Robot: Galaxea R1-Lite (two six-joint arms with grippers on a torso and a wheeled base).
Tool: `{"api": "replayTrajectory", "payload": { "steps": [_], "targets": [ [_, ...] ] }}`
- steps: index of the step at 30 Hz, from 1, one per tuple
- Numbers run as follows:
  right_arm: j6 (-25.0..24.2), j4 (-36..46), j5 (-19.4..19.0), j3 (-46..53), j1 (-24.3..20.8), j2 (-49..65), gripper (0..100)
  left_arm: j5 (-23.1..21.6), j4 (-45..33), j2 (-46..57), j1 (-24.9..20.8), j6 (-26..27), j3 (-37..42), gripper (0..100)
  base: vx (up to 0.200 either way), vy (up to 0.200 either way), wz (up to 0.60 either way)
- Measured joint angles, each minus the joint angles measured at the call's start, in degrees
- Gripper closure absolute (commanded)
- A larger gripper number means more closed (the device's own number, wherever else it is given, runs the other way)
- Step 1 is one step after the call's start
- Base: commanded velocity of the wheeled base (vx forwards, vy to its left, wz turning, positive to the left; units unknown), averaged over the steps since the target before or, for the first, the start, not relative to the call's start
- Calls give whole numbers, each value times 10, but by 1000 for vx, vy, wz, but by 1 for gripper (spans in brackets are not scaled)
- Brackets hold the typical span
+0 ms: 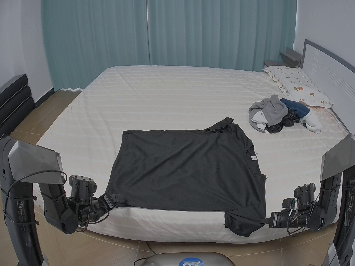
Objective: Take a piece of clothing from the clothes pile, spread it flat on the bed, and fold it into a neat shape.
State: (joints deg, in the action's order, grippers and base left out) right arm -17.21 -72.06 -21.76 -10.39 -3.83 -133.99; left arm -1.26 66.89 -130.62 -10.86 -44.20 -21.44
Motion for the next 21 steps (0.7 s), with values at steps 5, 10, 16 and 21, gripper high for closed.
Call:
{"api": "replayTrajectory", "payload": {
  "steps": [5, 10, 16, 21],
  "targets": [
    [0, 0, 0, -1, -1, -1, 100, 11, 0, -14, -5, 1, -11, 0, 0, 0, 0],
    [-2, 0, -1, -2, -1, -1, 100, 39, 1, -28, -11, 21, -19, 100, 0, 0, 0],
    [-5, -1, -2, 1, 0, -1, 100, 63, 1, -42, -15, 30, -22, 100, 0, 0, 0],
    [-5, -1, -2, 5, 0, 0, 100, 81, -1, -43, -9, 36, -21, 100, 0, 0, 0]
  ]
}}
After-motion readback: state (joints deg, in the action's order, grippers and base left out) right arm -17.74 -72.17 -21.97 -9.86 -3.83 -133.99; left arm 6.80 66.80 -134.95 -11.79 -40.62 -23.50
